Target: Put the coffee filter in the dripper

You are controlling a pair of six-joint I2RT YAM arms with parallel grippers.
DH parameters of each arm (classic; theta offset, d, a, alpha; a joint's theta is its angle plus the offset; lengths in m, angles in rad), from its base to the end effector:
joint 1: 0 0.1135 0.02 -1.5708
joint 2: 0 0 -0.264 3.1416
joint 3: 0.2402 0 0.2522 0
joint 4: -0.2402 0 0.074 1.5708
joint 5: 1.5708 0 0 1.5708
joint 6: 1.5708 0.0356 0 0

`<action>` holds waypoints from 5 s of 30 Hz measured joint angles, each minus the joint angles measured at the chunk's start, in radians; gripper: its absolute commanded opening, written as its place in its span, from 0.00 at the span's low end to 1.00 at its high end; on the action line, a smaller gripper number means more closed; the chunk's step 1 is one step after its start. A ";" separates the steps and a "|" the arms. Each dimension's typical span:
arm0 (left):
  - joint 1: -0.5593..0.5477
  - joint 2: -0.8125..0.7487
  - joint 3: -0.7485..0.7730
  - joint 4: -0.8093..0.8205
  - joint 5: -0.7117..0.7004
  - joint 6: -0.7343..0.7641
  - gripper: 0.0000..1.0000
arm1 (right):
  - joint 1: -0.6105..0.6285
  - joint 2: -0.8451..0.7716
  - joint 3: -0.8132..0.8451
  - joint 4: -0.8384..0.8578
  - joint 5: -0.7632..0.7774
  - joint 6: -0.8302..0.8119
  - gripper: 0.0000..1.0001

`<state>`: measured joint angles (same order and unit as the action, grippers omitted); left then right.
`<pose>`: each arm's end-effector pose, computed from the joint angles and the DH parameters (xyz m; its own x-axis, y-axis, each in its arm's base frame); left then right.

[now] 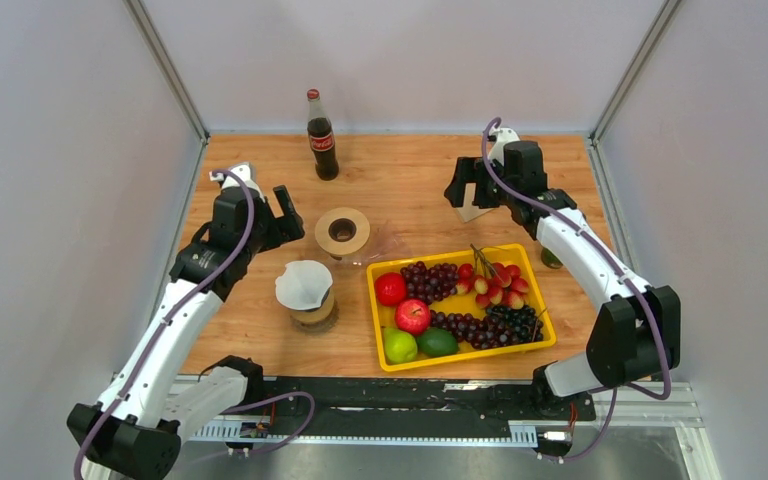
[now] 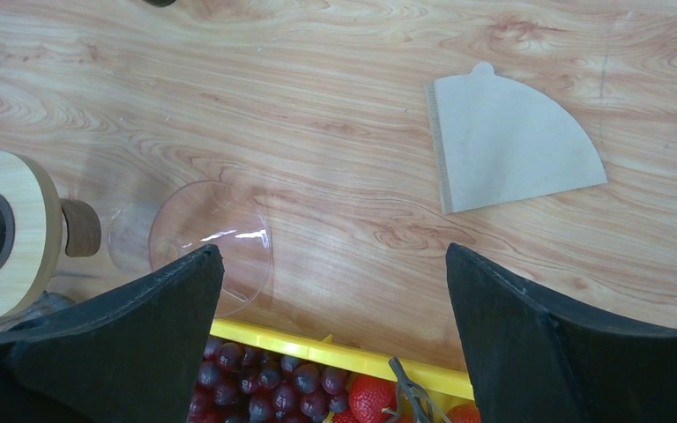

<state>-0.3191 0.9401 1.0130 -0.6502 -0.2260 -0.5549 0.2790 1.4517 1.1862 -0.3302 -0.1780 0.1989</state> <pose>0.1880 -0.0537 0.3451 -0.5076 -0.3730 -0.7766 -0.1647 0.9268 -0.3375 0.3165 0.0972 0.3081 -0.6102 0.0275 -0.7918 -0.2972 0.9185 0.2609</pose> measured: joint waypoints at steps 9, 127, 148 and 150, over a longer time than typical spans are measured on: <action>0.000 0.039 0.000 0.005 0.008 0.003 1.00 | 0.000 0.006 -0.002 0.016 -0.098 -0.045 1.00; 0.000 0.024 -0.003 -0.027 0.009 0.003 1.00 | 0.644 0.245 0.353 -0.231 -0.013 -0.997 0.08; 0.000 0.031 -0.003 -0.027 0.007 0.004 1.00 | 0.672 0.315 0.432 -0.264 0.063 -1.041 0.18; 0.000 0.031 -0.003 -0.027 0.007 0.003 1.00 | 0.678 0.319 0.433 -0.263 0.083 -1.048 0.20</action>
<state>-0.3191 0.9707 1.0096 -0.6769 -0.2188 -0.5514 0.9569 1.7702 1.6188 -0.5934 -0.0948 -0.8490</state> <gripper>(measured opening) 0.998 0.172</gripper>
